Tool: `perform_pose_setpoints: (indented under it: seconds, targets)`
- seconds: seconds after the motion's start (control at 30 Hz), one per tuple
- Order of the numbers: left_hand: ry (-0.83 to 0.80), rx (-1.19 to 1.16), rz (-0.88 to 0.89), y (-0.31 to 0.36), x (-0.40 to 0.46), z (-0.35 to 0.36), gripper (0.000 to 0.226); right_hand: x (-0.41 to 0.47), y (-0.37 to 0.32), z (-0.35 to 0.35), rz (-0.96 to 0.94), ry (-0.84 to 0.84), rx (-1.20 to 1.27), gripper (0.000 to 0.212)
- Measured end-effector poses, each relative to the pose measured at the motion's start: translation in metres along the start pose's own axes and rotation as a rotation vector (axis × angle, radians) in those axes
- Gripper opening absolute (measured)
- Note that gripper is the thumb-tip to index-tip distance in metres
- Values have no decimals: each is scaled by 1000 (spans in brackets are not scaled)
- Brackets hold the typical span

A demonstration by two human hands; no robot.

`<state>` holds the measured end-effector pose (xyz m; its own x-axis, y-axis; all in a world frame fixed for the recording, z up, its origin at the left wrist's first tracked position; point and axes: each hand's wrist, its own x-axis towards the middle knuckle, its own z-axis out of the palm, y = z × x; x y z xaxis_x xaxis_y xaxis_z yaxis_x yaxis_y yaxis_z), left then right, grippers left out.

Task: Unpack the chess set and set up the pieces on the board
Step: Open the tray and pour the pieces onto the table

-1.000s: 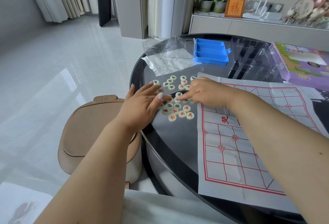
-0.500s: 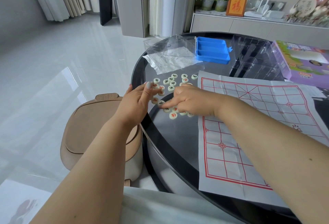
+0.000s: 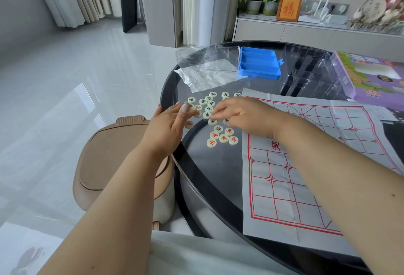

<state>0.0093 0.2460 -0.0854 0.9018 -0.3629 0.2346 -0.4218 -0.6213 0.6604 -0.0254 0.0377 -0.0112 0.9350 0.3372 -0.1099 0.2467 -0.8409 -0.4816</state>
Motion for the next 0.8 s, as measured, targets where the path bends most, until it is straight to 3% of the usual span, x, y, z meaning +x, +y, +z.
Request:
perform_pose_setpoints:
  seconds: [0.13,0.3,0.4,0.53,0.8]
  targets:
    - [17,-8,-5,0,0,0,72,-1,2,2,-45,-99,-250,39]
    - [15,76,23,2,3,1,72,6,19,-2,123,6,-45,55]
    - [-76,210,-21,5,7,3,67,4,24,-2,98,-92,-127,40]
    - [-136,350,-39,11,9,5,60,12,21,1,122,-112,-209,42]
    - [-54,235,0,8,-3,2,67,29,7,-3,84,-91,-310,55]
